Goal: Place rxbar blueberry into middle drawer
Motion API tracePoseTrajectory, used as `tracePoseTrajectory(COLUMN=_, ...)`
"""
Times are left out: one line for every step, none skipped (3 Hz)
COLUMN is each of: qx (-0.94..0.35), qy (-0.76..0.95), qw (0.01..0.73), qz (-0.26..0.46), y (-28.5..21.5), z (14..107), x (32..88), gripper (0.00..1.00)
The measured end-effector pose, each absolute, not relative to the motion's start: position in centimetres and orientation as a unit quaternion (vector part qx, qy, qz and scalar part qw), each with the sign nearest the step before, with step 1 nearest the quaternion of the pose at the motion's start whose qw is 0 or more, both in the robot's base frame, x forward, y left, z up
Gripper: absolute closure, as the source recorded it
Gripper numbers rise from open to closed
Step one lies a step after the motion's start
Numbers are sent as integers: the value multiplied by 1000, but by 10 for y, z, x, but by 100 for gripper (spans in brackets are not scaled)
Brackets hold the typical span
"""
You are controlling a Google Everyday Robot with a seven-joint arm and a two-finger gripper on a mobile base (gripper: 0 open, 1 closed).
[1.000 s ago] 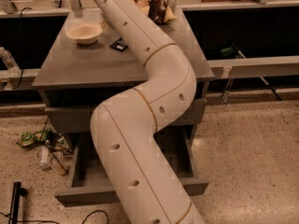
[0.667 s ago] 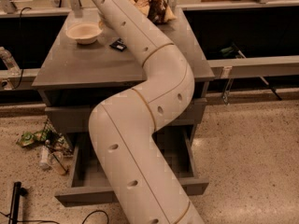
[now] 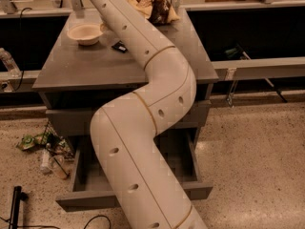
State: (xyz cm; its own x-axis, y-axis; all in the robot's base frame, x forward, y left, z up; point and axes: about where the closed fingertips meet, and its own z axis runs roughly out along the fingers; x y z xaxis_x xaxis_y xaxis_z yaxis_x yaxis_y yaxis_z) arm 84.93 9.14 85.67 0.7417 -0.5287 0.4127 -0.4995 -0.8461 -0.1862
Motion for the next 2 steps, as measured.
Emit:
tracePoseTrajectory(qx=-931, qy=273, qw=23, qz=-241, y=97, z=846, x=858, gripper=0)
tracePoseTrajectory(qx=-930, qy=266, qw=5, qz=-254, y=100, z=835, x=866, gripper=0)
